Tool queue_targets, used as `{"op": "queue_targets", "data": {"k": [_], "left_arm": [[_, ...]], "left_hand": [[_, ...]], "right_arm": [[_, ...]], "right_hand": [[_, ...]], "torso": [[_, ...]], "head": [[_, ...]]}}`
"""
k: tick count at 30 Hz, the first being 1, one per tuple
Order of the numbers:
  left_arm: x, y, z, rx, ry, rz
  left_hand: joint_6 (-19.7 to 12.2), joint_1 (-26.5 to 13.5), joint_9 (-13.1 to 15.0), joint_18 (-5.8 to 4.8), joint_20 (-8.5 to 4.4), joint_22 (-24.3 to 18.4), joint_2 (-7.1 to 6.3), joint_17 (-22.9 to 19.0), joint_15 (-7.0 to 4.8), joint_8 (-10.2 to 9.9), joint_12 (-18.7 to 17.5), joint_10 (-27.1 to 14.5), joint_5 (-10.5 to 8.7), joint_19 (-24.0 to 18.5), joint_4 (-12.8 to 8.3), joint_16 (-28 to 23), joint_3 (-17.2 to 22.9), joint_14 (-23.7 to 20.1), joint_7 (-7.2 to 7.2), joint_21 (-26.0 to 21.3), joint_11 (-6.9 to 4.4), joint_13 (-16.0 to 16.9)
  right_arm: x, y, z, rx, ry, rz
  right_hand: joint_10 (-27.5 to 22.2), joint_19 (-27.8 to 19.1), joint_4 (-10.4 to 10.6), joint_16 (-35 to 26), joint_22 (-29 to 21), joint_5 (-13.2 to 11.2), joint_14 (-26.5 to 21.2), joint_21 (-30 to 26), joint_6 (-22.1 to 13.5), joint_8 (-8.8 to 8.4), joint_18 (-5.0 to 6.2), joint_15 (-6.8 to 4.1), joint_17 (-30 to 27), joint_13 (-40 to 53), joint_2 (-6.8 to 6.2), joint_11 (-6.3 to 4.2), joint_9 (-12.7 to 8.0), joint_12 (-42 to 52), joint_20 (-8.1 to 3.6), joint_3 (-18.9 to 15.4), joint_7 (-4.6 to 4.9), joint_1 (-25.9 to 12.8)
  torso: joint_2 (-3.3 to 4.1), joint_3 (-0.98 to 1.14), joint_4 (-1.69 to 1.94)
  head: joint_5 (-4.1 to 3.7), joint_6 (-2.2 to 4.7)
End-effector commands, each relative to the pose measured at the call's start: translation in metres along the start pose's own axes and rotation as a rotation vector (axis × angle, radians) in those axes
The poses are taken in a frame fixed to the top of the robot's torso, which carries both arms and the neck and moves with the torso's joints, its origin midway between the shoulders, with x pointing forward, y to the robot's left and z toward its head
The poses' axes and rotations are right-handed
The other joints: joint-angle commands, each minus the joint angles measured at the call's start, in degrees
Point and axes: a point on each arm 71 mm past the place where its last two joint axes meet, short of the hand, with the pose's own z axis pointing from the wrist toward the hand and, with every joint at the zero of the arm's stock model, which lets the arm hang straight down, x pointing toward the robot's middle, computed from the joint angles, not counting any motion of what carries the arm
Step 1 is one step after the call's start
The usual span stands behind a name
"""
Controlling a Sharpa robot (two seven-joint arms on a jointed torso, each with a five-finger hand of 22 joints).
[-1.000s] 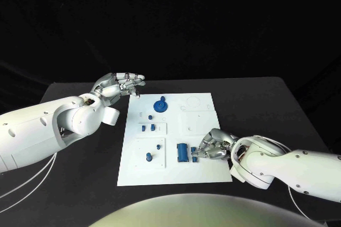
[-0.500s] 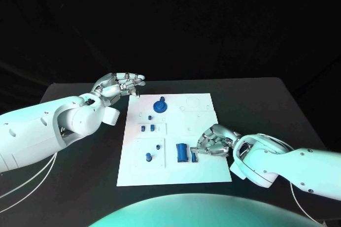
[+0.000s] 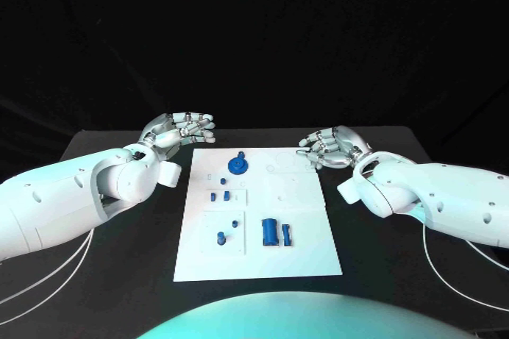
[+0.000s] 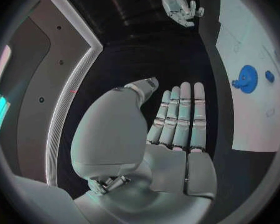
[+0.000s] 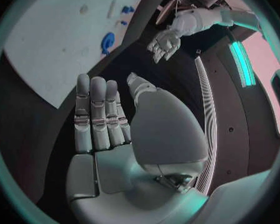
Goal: Assemble the parts on the task board
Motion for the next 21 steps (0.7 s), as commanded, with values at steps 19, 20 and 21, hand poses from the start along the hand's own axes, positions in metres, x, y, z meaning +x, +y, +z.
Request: {"op": "queue_targets", "data": {"k": [19,20,21], "left_arm": [[-0.007,0.012,0.021,0.053,-0.168,-0.017],[-0.005,0.012,0.02,0.054,-0.174,-0.013],[-0.002,0.012,0.019,0.055,-0.181,-0.008]], "left_hand": [[-48.4,-37.1,-18.4,-10.22,-13.43,-25.4,12.4,-11.9,-6.51,-13.7,-20.5,-53.9,-9.45,-41.8,-9.8,-39.3,-29.6,-48.8,-11.22,-31.5,-9.12,-3.7],[-48.4,-38.8,-18.4,-10.22,-13.43,-25.4,12.4,-11.9,-6.51,-13.7,-20.5,-53.9,-9.45,-41.8,-9.8,-39.3,-29.6,-48.8,-11.22,-31.5,-9.12,-3.7],[-48.4,-80.0,-18.4,-10.22,-13.43,-25.4,12.4,-11.9,-6.51,-13.7,-20.5,-53.9,-9.45,-41.8,-9.8,-39.3,-29.6,-48.8,-11.22,-31.5,-9.12,-3.7]], "right_arm": [[-0.028,-0.005,0.054,-0.051,-0.195,0.25],[-0.025,-0.003,0.052,-0.053,-0.199,0.263],[-0.022,-0.001,0.05,-0.056,-0.203,0.278]], "right_hand": [[-62.0,-61.5,-14.9,-49.6,-62.7,-7.1,-65.4,-8.8,-50.7,-12.71,-9.74,-1.16,-37.5,-53.2,10.36,-4.8,-33.7,-25.7,-7.31,-15.5,-8.91,-36.9],[-62.0,-61.5,-14.9,-49.6,-62.7,-7.1,-65.4,-8.8,-50.7,-12.71,-9.74,-1.16,-37.5,-53.2,10.36,-4.8,-33.7,-25.7,-7.31,-15.5,-8.91,-38.5],[-62.0,-61.5,-14.9,-49.6,-62.7,-7.1,-65.4,-8.8,-50.7,-12.71,-9.74,-1.16,-37.5,-53.2,10.36,-4.8,-33.7,-25.7,-7.31,-15.5,-8.91,-78.9]], "torso": [[-1.79,0.42,0.51],[-1.83,0.51,0.61],[-1.87,0.61,0.72]], "head": [[1.2,6.96],[1.21,7.46],[1.22,8.02]]}}
